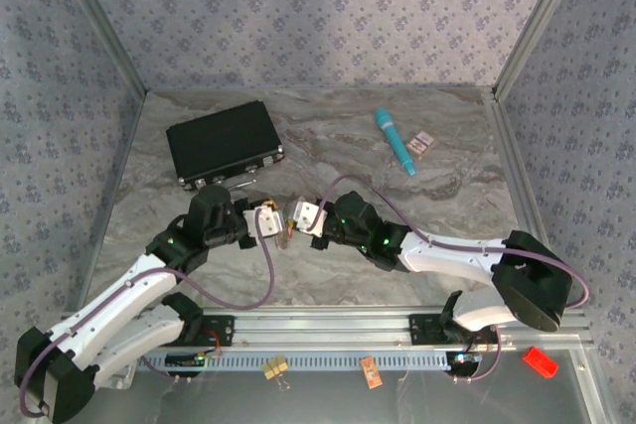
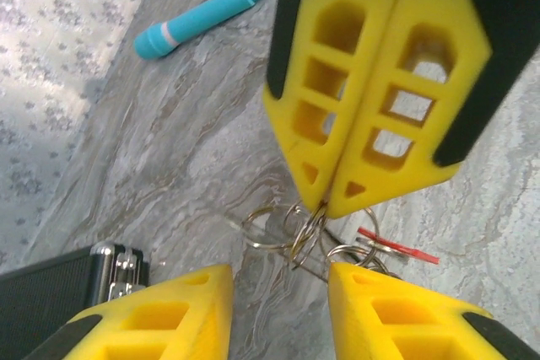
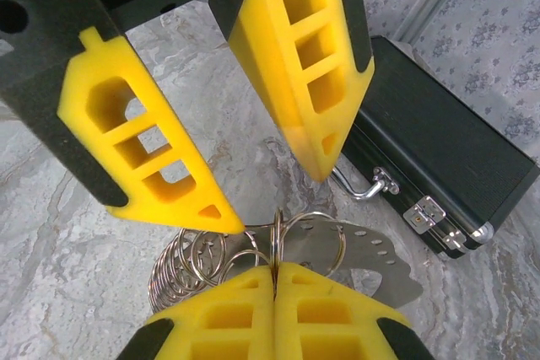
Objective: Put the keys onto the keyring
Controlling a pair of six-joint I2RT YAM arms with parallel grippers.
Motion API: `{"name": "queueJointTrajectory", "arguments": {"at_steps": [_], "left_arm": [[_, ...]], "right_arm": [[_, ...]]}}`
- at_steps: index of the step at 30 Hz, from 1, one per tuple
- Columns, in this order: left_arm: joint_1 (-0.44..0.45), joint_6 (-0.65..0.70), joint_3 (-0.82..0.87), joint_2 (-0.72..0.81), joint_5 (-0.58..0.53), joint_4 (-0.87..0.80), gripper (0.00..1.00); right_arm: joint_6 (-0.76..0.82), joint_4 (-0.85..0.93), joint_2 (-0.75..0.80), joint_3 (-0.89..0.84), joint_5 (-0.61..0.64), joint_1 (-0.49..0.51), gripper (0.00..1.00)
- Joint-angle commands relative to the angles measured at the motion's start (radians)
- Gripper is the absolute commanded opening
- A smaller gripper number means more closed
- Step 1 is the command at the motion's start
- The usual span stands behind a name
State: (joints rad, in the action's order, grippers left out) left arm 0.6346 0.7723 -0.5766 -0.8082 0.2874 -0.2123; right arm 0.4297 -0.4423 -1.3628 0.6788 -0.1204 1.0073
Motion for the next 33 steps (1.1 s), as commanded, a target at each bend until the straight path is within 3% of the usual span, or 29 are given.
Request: {"name": "queueJointTrajectory", "arguments": {"at_steps": [1, 13, 21, 24, 27, 33], "left_arm": [[-0.007, 0.048, 0.005, 0.001, 0.090, 0.007, 0.30], [-0.006, 0.068, 0.001, -0.036, 0.069, 0.023, 0.22], [-0.007, 0.058, -0.004, -0.022, 0.068, 0.024, 0.01], [-0.006, 0.020, 0.009, -0.002, 0.076, 0.038, 0.00], [-0.007, -0.077, 0.047, 0.029, 0.088, 0.122, 0.00], [-0.008, -0.270, 0.144, 0.066, 0.136, 0.321, 0.00]], "right_arm": [[-0.017, 0.016, 0.022, 0.035, -0.017, -0.004, 0.00], [-0.034, -0.016, 0.021, 0.044, -0.046, 0.004, 0.00], [-0.052, -0.041, 0.030, 0.039, -0.040, 0.002, 0.00], [-0.076, -0.041, 0.070, 0.013, -0.057, -0.026, 0.18], [-0.096, 0.024, 0.127, -0.017, -0.119, -0.056, 0.28], [-0.159, 0.127, 0.177, -0.044, -0.164, -0.089, 0.31]]}}
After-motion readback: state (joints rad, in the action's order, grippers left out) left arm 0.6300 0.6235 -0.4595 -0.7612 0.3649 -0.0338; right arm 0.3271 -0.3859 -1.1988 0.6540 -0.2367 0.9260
